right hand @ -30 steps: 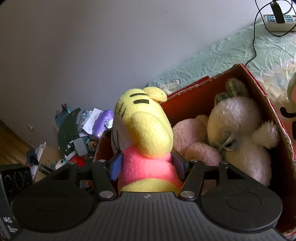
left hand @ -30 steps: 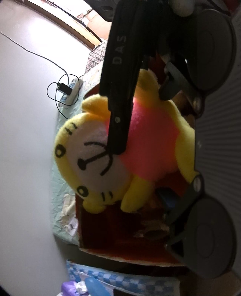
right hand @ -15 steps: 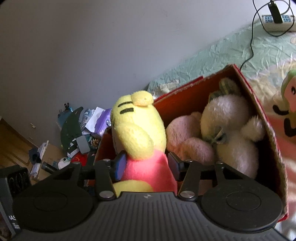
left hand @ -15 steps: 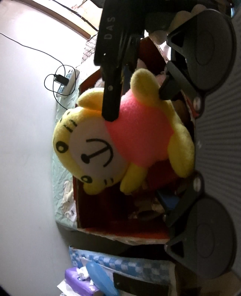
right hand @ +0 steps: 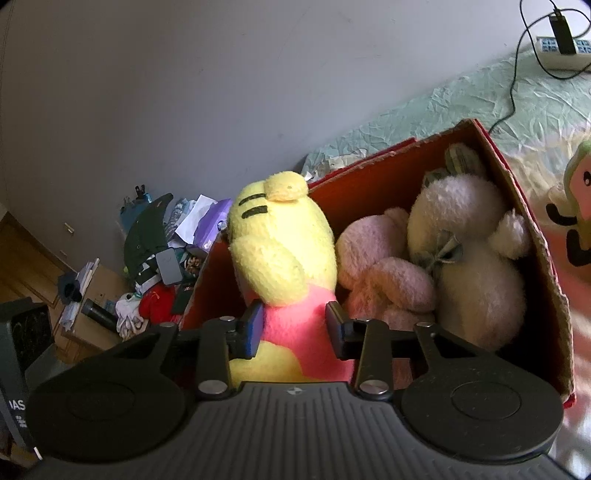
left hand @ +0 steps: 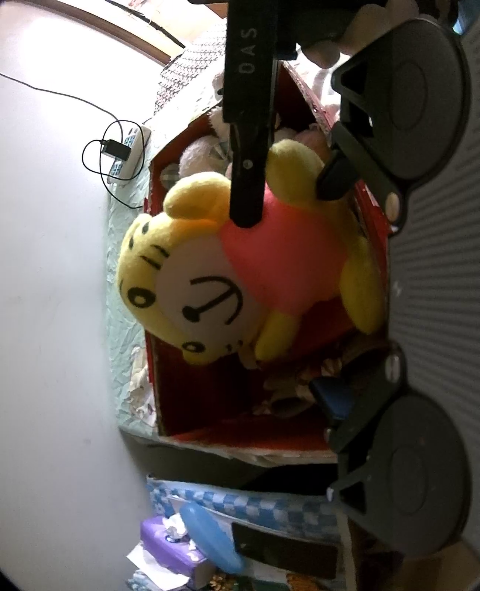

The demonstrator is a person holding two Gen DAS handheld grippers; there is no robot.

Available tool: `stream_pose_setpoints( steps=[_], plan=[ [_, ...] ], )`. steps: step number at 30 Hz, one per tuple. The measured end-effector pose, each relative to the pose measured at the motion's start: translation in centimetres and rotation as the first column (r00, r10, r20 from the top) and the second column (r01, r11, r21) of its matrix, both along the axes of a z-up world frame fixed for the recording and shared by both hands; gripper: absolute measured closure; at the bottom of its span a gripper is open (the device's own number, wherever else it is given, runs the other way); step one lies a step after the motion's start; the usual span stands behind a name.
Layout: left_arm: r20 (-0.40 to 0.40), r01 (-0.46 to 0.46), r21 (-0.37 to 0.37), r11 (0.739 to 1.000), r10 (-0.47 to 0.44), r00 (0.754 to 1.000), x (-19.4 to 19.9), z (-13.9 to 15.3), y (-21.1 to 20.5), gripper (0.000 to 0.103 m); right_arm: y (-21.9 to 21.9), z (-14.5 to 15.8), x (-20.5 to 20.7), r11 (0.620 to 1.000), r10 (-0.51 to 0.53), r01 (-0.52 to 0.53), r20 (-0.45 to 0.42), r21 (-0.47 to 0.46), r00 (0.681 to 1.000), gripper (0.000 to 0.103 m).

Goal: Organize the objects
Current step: 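Lower the tiger into the box beside the bunnies with the right gripper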

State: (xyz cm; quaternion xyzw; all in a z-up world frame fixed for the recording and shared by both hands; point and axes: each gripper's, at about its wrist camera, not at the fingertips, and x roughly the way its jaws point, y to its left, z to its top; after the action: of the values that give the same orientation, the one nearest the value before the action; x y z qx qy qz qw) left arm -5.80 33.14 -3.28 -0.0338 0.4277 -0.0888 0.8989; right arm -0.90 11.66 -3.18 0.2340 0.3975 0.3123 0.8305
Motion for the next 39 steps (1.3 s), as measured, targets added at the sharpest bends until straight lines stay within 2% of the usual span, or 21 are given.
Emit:
stream_pose_setpoints(
  steps=[4,11,22,39],
  plan=[
    [-0.039,-0.018,0.005,1.0,0.018,0.999,1.0,-0.6,-0.3,0.0,-0.5,-0.6,0.3,1.0,-0.028,0.029,-0.034,0.011,0.999,0.062],
    [-0.066,-0.025,0.033,0.999,0.027,0.997,2.0,-1.1,-1.2,0.0,-0.5,-0.6,-0.1,0.999,-0.036,0.036,-0.014,-0.01,0.999,0.062],
    [-0.073,-0.043,0.068,0.997,0.048,0.996,2.3,-1.3,-1.7,0.0,-0.2,-0.9,-0.2,0.998,-0.021,0.023,0.032,-0.055,0.999,0.058],
    [-0.082,-0.062,0.07,0.996,0.067,0.994,2.3,-1.3,-1.6,0.0,0.0,-0.9,-0.4,0.997,-0.001,0.005,0.049,-0.076,0.999,0.054]
  ],
)
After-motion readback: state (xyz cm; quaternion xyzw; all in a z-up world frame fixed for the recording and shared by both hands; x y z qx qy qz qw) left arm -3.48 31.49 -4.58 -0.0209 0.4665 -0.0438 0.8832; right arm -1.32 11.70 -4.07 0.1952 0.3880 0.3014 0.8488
